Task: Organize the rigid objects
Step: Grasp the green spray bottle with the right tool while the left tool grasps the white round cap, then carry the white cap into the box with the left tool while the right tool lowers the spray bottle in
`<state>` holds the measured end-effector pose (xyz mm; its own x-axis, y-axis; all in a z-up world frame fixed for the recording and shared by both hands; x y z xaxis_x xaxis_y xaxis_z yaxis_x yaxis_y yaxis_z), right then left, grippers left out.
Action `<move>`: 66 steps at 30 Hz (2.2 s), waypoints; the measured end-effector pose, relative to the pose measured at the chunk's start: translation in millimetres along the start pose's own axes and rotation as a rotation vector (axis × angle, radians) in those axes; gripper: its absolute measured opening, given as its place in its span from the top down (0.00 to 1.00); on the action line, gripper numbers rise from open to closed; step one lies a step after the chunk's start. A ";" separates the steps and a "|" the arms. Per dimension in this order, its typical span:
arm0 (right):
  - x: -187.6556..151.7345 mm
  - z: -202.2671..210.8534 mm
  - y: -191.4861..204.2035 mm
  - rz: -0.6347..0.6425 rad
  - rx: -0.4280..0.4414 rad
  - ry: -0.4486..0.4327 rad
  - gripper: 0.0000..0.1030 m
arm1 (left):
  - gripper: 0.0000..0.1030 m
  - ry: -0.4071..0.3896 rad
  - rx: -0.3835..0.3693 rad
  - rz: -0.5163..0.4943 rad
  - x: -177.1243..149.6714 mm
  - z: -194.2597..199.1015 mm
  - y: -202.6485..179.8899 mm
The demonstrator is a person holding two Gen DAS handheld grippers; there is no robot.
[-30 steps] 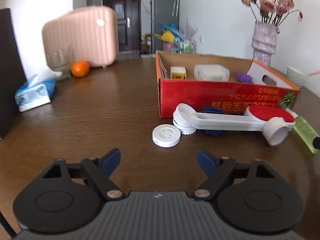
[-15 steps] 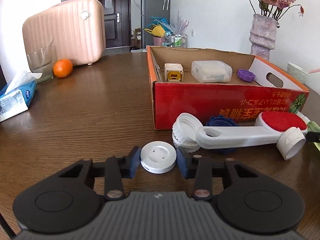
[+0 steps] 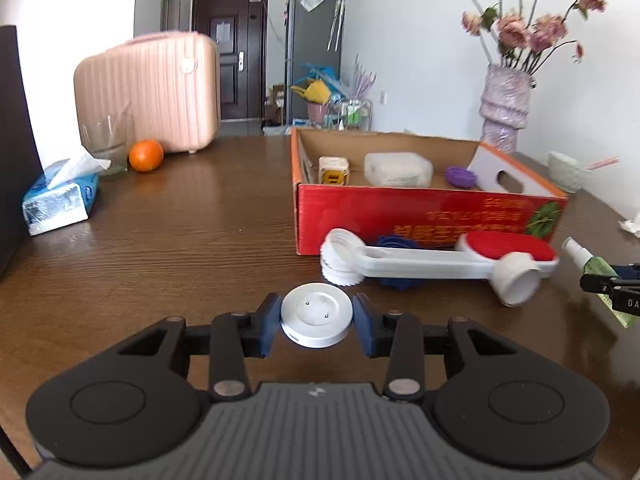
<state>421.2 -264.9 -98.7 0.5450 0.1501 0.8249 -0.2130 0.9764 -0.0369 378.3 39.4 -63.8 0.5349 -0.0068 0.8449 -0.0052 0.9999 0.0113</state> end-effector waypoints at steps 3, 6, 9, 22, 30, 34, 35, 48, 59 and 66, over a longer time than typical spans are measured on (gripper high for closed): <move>-6.1 23.8 3.1 -0.020 0.019 -0.014 0.71 | 0.61 -0.018 -0.003 -0.006 -3.8 20.0 -5.5; -6.9 48.4 10.8 -0.018 0.038 -0.049 0.71 | 0.61 -0.041 -0.007 -0.001 -4.5 42.5 -10.8; -4.7 74.5 20.5 -0.004 0.059 -0.096 0.71 | 0.61 -0.073 -0.008 -0.008 -4.8 65.7 -18.0; -12.2 141.6 33.6 -0.003 0.098 -0.211 0.71 | 0.61 -0.149 -0.028 -0.017 -12.3 124.7 -34.1; -2.4 129.7 35.1 -0.018 0.115 -0.210 0.71 | 0.61 -0.141 -0.030 0.014 3.7 105.4 -21.2; 17.6 115.0 32.1 -0.019 0.109 -0.228 0.71 | 0.61 -0.163 -0.037 0.021 32.3 84.1 -12.2; 23.2 110.3 31.2 -0.021 0.107 -0.230 0.71 | 0.61 -0.169 -0.039 0.022 40.7 77.4 -10.5; 125.1 -10.3 -3.0 -0.034 0.038 -0.193 0.71 | 0.61 -0.082 -0.110 -0.081 134.0 -80.7 -22.6; 141.8 -133.5 -7.7 0.099 -0.089 0.055 0.70 | 0.60 0.099 -0.106 -0.160 143.1 -197.0 -33.3; 138.3 -152.0 -0.1 0.203 -0.137 0.058 0.73 | 0.41 0.078 -0.115 -0.119 143.6 -196.0 -24.6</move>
<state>619.9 -220.6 -70.4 0.5487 0.3502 0.7592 -0.2128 0.9366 -0.2783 620.8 15.9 -47.6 0.5899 -0.1290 0.7971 0.1565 0.9867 0.0438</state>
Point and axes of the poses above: each gripper's, at about its wrist camera, not at the fingertips, and z roughly against the way its jaws point, y to its left, x to its top, the point moved 7 cm from there along -z, roughly the way its jaws point, and after that the axes turned 3 degrees about x, right-handed, at the moved point
